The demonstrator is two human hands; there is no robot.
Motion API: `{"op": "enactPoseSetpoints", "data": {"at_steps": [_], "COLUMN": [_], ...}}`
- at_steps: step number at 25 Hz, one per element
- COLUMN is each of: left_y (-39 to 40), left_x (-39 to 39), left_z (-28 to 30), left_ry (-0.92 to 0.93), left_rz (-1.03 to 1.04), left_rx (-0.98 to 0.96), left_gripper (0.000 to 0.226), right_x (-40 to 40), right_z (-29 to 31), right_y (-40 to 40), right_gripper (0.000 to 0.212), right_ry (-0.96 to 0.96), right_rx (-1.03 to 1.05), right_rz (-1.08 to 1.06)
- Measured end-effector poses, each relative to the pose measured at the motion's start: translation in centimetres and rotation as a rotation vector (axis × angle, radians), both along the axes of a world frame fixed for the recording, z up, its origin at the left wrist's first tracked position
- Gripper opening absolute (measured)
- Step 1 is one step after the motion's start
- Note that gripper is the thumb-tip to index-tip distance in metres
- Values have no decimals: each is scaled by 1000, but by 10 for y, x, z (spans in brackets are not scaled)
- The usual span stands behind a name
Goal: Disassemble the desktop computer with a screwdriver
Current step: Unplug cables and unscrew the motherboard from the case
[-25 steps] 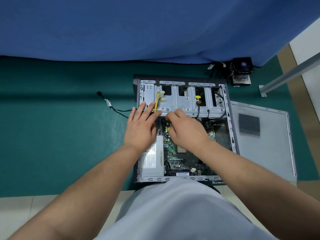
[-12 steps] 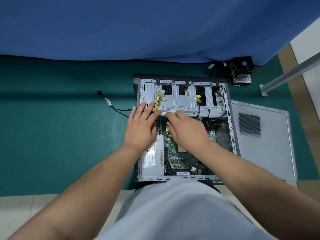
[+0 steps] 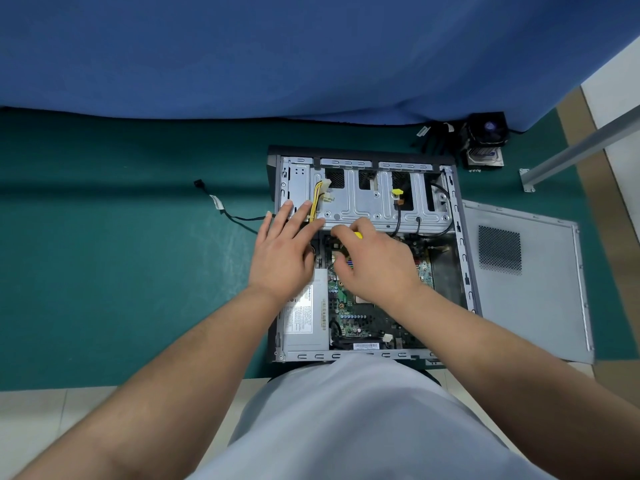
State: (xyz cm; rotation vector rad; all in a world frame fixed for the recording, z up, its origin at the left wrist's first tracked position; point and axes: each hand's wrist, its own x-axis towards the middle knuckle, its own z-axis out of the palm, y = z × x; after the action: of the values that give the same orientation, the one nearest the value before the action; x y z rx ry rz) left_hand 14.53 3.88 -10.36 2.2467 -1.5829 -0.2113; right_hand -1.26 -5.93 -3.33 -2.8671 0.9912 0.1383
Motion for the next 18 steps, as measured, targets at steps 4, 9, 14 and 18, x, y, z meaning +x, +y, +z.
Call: {"op": "enactPoseSetpoints", "data": {"at_steps": [4, 9, 14, 18], "left_y": [0, 0, 0, 0], "left_x": [1, 0, 0, 0], "left_z": [0, 0, 0, 0], "left_ry": [-2, -4, 2, 6], "left_rz": [-1, -3, -2, -3], "left_rx": [-2, 7, 1, 4], "left_gripper": [59, 59, 59, 60], "right_x": [-2, -5, -5, -3], "right_z": [0, 1, -1, -1], "right_y": [-1, 2, 2, 4], "right_gripper": [25, 19, 38, 31], "right_ry": [-50, -51, -29, -30], "right_rx": [139, 54, 64, 66], "right_rz": [31, -22, -3, -50]}}
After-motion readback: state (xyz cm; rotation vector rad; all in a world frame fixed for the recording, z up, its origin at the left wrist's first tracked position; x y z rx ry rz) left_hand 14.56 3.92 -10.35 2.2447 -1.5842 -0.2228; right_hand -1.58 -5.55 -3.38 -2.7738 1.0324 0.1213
